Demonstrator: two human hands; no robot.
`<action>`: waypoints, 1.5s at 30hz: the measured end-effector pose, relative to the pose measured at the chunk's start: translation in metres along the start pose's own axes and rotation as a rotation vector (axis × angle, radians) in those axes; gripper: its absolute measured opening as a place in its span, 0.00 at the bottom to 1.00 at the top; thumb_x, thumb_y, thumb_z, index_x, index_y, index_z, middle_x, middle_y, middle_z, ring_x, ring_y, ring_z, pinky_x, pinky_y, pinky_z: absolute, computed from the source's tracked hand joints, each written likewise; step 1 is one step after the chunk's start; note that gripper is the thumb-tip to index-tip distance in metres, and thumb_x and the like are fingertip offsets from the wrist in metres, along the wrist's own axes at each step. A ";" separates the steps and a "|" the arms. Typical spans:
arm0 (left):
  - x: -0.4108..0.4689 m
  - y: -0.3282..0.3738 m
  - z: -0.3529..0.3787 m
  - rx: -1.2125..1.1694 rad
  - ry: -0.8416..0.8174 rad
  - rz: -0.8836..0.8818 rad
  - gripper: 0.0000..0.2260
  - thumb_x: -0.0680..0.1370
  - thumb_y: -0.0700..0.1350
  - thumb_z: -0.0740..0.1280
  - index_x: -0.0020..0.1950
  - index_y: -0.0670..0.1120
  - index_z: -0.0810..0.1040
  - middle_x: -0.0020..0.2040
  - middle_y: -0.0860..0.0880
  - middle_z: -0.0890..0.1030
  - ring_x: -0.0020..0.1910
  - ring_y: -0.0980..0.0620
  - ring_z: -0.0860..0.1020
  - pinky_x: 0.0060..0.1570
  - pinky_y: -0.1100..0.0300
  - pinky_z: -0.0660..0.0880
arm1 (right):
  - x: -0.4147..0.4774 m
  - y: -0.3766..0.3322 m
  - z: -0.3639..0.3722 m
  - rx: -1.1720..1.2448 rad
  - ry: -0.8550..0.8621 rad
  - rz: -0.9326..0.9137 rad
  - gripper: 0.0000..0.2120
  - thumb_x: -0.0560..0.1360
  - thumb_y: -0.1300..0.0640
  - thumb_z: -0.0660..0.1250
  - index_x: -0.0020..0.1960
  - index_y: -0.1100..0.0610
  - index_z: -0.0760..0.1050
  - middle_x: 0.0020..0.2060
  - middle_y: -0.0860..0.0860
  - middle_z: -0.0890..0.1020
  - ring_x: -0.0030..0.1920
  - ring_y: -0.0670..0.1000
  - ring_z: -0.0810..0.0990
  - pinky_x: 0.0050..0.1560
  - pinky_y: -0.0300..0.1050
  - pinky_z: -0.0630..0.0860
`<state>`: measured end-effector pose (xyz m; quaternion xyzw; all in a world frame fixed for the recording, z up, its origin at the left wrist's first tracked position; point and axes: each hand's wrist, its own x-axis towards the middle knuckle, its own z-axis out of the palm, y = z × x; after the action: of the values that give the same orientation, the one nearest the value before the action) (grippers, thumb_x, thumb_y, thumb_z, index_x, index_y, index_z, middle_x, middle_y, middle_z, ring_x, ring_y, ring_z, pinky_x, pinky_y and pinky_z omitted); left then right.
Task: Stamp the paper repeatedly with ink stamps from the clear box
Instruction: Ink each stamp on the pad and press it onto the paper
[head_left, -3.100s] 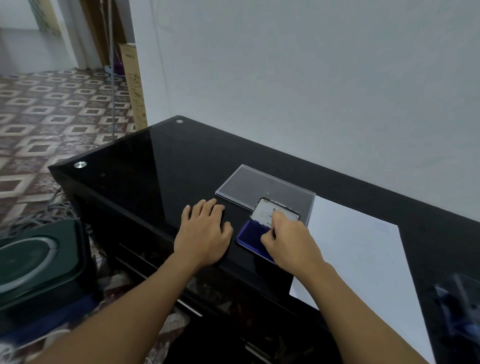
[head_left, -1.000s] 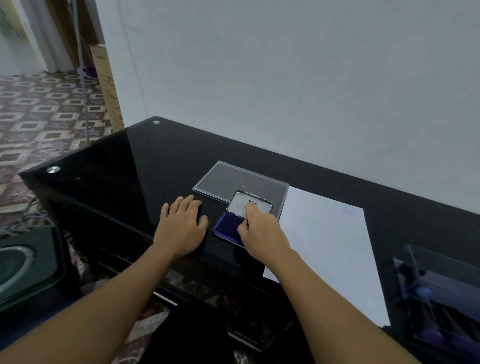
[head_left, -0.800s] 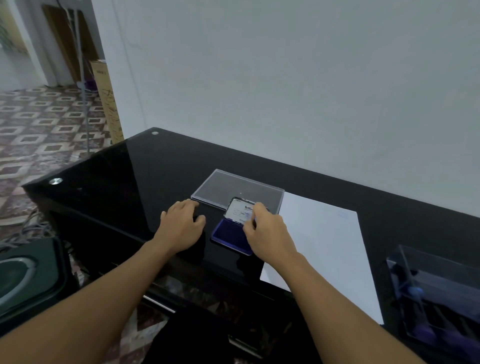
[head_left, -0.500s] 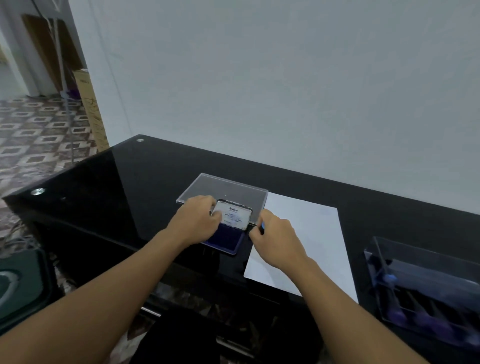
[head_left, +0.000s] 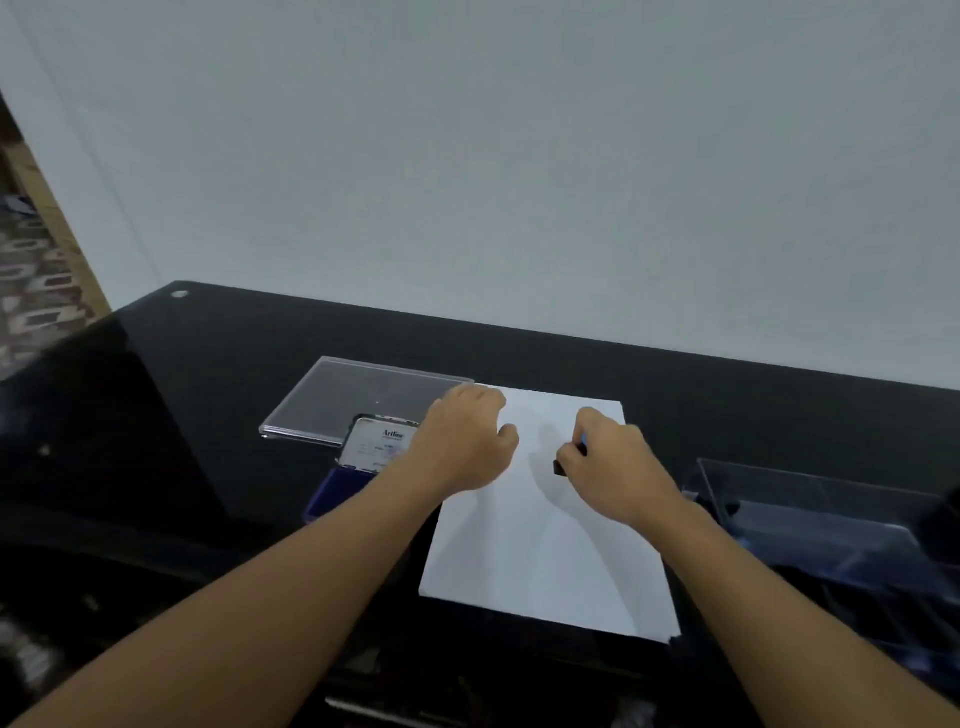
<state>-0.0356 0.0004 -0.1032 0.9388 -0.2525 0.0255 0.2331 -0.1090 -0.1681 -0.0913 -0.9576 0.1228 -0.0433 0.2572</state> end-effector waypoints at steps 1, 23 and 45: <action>0.008 0.003 0.006 0.013 -0.001 0.020 0.22 0.77 0.51 0.55 0.65 0.40 0.74 0.66 0.45 0.75 0.66 0.45 0.70 0.67 0.48 0.67 | 0.008 0.007 -0.005 -0.003 0.009 0.014 0.07 0.80 0.55 0.61 0.46 0.58 0.69 0.39 0.56 0.79 0.34 0.51 0.72 0.34 0.49 0.71; 0.116 0.000 0.075 0.130 -0.049 0.072 0.18 0.81 0.49 0.56 0.67 0.44 0.72 0.69 0.47 0.73 0.69 0.46 0.67 0.70 0.45 0.59 | 0.114 0.043 -0.025 -0.143 -0.116 -0.001 0.07 0.80 0.55 0.65 0.46 0.57 0.70 0.42 0.52 0.77 0.37 0.51 0.74 0.37 0.46 0.70; 0.102 -0.001 0.094 0.062 0.012 0.064 0.18 0.82 0.47 0.54 0.70 0.44 0.69 0.72 0.47 0.68 0.72 0.48 0.61 0.75 0.40 0.47 | 0.114 0.053 0.003 -0.095 -0.015 0.027 0.09 0.78 0.59 0.60 0.41 0.56 0.61 0.35 0.52 0.69 0.33 0.51 0.63 0.31 0.47 0.62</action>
<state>0.0470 -0.0886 -0.1705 0.9369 -0.2800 0.0462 0.2043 -0.0093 -0.2405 -0.1188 -0.9672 0.1357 -0.0269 0.2131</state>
